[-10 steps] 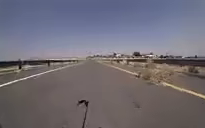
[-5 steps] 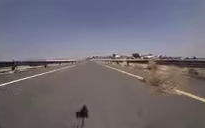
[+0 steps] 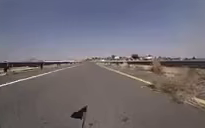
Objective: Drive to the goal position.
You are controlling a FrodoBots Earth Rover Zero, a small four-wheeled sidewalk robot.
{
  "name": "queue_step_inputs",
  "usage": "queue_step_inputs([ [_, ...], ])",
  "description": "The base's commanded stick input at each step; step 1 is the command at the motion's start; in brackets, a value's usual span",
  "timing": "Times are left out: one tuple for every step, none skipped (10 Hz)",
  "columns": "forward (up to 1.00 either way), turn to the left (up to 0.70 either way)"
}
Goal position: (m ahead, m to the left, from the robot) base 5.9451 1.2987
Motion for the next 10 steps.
queue_step_inputs([
  [1.00, 0.06],
  [1.00, 0.31],
  [1.00, 0.21],
  [1.00, -0.01],
  [1.00, -0.01],
  [1.00, -0.01],
  [1.00, -0.01],
  [1.00, -0.01],
  [1.00, -0.01],
  [1.00, -0.01],
])
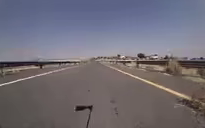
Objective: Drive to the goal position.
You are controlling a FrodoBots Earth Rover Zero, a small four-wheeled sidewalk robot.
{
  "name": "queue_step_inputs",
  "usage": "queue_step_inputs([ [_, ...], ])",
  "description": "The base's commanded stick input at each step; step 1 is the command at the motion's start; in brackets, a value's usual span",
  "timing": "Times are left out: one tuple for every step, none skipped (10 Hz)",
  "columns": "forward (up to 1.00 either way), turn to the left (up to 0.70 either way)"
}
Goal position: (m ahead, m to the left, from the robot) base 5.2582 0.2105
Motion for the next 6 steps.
queue_step_inputs([
  [1.00, -0.01],
  [1.00, -0.01],
  [1.00, -0.01],
  [1.00, -0.01],
  [1.00, -0.01],
  [1.00, -0.01],
])
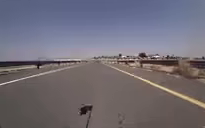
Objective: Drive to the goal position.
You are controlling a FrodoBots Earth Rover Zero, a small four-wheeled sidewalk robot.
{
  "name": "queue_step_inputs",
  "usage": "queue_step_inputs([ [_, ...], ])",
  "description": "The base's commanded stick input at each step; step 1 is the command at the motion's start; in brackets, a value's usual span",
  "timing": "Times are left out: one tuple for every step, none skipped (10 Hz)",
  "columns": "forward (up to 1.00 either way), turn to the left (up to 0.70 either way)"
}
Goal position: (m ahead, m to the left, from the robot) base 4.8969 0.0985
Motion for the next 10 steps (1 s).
queue_step_inputs([
  [1.00, -0.01],
  [1.00, -0.01],
  [1.00, -0.01],
  [1.00, -0.01],
  [1.00, -0.01],
  [1.00, -0.01],
  [1.00, -0.01],
  [1.00, -0.01],
  [1.00, -0.01],
  [1.00, -0.01],
])
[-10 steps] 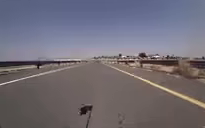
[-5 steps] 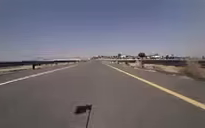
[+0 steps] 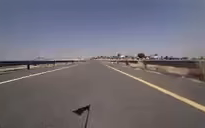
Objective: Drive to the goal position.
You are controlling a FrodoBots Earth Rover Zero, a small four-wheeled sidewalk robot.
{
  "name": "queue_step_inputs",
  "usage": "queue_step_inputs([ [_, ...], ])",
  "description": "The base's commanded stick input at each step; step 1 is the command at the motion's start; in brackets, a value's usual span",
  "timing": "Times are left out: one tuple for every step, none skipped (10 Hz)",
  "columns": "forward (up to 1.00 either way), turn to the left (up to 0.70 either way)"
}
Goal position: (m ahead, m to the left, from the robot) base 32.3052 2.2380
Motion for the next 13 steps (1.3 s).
queue_step_inputs([
  [1.00, -0.01],
  [1.00, -0.01],
  [1.00, -0.01],
  [1.00, -0.01],
  [1.00, -0.01],
  [1.00, -0.01],
  [1.00, -0.01],
  [1.00, -0.01],
  [1.00, -0.01],
  [1.00, -0.01],
  [1.00, -0.01],
  [1.00, -0.01],
  [1.00, -0.01],
])
